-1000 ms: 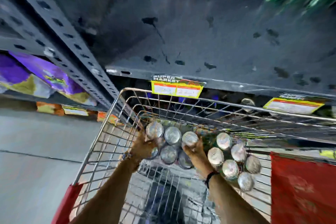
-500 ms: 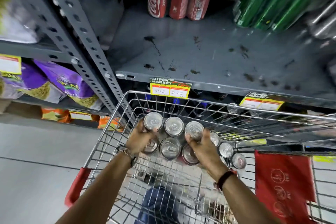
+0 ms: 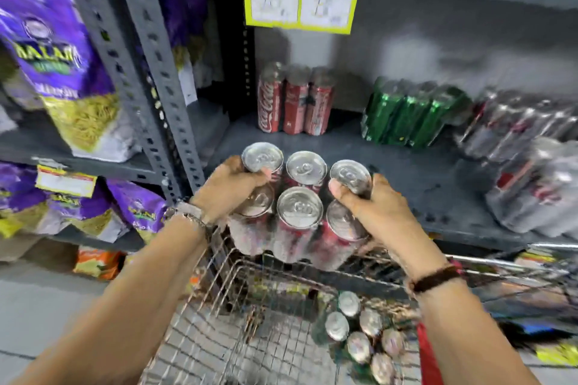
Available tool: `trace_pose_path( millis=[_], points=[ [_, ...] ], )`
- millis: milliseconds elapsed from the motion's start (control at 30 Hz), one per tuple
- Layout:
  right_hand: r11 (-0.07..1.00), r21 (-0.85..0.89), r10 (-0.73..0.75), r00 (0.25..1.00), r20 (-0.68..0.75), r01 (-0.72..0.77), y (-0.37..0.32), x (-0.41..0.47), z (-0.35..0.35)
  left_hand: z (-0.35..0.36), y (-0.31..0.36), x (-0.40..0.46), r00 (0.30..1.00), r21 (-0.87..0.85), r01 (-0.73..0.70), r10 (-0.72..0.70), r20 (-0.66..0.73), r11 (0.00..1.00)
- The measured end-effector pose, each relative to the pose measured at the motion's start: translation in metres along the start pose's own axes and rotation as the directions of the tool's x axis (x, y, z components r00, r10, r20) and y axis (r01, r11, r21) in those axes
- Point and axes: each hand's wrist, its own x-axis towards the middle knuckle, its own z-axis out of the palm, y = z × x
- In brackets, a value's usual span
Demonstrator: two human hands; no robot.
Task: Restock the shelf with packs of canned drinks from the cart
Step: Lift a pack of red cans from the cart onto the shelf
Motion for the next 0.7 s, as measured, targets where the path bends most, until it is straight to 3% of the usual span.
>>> trace_pose_path(
  millis=[133,367,500,700],
  points=[
    [0.986,0.166,-0.015,1.0,-0.026,0.019,-0.03,0.036,-0.007,-0.009,0.029,0.042,0.998,0.066,-0.041,0.044,-0.038,0.997],
    [0.989,0.141,-0.049,0.998,0.032,0.044,-0.06,0.111,0.008,-0.019,0.034,0.117,0.994,0.024,0.064,-0.062,-0.088,0.998],
    [0.991,0.136,-0.03,0.996,0.085,0.018,-0.066,0.137,0.022,-0.025,0.02,0.149,0.991,0.098,0.118,-0.11,-0.08,0.988],
    [0.99,0.143,-0.039,0.991,0.127,0.021,-0.06,0.151,0.035,-0.02,0.015,0.154,0.986,0.028,0.058,-0.053,-0.161,0.998]
  ],
)
